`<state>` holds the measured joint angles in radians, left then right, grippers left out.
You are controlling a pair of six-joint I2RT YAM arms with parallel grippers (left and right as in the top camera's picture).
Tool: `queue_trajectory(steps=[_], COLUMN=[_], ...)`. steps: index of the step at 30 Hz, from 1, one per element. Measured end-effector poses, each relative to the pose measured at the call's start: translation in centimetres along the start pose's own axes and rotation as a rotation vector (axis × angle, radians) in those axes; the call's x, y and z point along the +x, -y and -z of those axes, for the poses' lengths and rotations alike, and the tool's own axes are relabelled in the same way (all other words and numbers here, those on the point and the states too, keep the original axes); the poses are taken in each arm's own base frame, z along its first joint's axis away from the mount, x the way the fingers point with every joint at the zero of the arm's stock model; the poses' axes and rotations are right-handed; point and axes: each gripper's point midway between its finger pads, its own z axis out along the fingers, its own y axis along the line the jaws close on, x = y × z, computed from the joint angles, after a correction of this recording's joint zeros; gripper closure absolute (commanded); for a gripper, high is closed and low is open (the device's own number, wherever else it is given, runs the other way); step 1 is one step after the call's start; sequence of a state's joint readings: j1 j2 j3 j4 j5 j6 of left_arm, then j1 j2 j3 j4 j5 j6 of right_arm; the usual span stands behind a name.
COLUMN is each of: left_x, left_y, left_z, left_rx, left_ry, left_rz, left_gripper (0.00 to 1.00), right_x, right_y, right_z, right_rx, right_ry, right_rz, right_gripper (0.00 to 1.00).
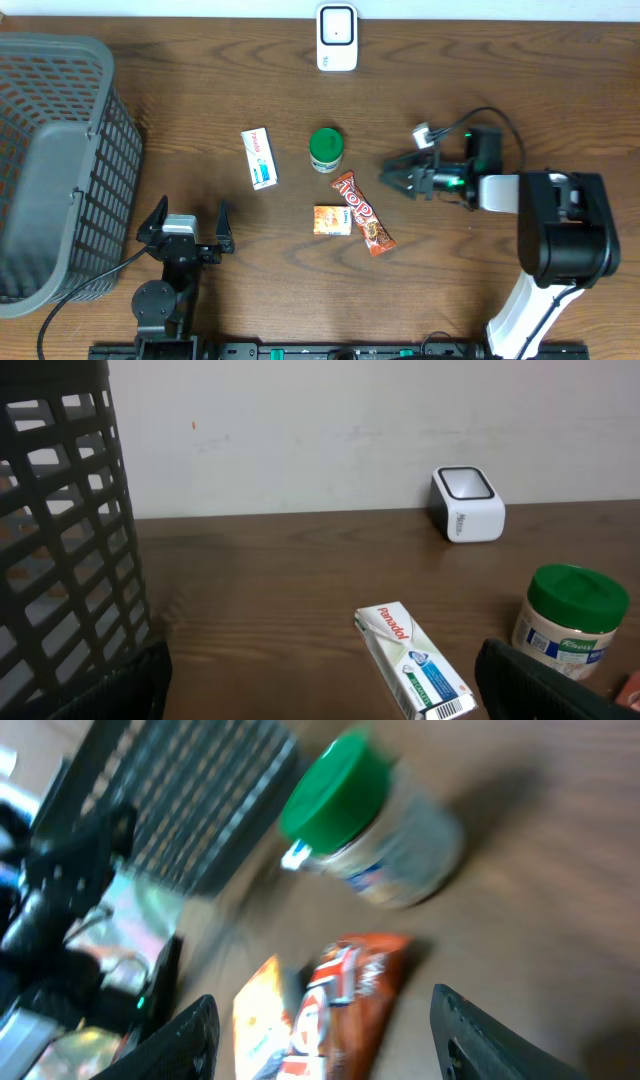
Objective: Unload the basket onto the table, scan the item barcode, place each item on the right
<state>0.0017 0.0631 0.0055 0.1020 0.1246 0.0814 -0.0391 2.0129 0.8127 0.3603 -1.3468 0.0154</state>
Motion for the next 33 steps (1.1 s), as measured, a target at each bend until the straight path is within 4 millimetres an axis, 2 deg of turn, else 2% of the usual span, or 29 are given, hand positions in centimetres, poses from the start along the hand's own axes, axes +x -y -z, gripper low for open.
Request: queue_trajectory(steps=[2, 3, 5, 6, 7, 11, 14, 19, 23, 26, 33], left_x=[0.0, 0.0, 0.0, 0.0, 0.0, 0.0, 0.0, 0.0, 0.0, 0.0, 0.0], left_y=[0.0, 0.0, 0.0, 0.0, 0.0, 0.0, 0.0, 0.0, 0.0, 0.0, 0.0], left_z=[0.0, 0.0, 0.0, 0.0, 0.0, 0.0, 0.0, 0.0, 0.0, 0.0, 0.0], left_rx=[0.0, 0.0, 0.0, 0.0, 0.0, 0.0, 0.0, 0.0, 0.0, 0.0, 0.0], left_ry=[0.0, 0.0, 0.0, 0.0, 0.0, 0.0, 0.0, 0.001, 0.001, 0.001, 0.001], left_rz=[0.0, 0.0, 0.0, 0.0, 0.0, 0.0, 0.0, 0.0, 0.0, 0.0, 0.0], left_gripper=[0.04, 0.04, 0.04, 0.04, 0.04, 0.04, 0.04, 0.04, 0.04, 0.04, 0.04], right_x=[-1.0, -1.5, -2.1, -2.4, -2.7, -3.7, -3.7, -0.8, 2.0, 3.5, 6.2], right_y=[0.6, 0.7, 0.4, -0.1, -0.6, -3.4, -5.7, -9.3, -11.6, -11.6, -8.4], right_z=[1.2, 1.7, 2.1, 2.1, 2.0, 1.2, 0.4, -0.4, -0.3, -0.2, 0.1], right_rx=[0.023, 0.032, 0.034, 0.026, 0.02, 0.007, 0.071, 0.353, 0.578, 0.71, 0.953], right_ry=[0.035, 0.048, 0.06, 0.06, 0.058, 0.033, -0.01, -0.17, -0.31, -0.393, -0.546], right_rz=[-0.017, -0.027, -0.048, -0.05, -0.052, -0.05, -0.078, -0.044, 0.104, 0.194, 0.301], right_gripper=[0.41, 0.38, 0.21, 0.05, 0.01, 0.01, 0.01, 0.01, 0.01, 0.01, 0.17])
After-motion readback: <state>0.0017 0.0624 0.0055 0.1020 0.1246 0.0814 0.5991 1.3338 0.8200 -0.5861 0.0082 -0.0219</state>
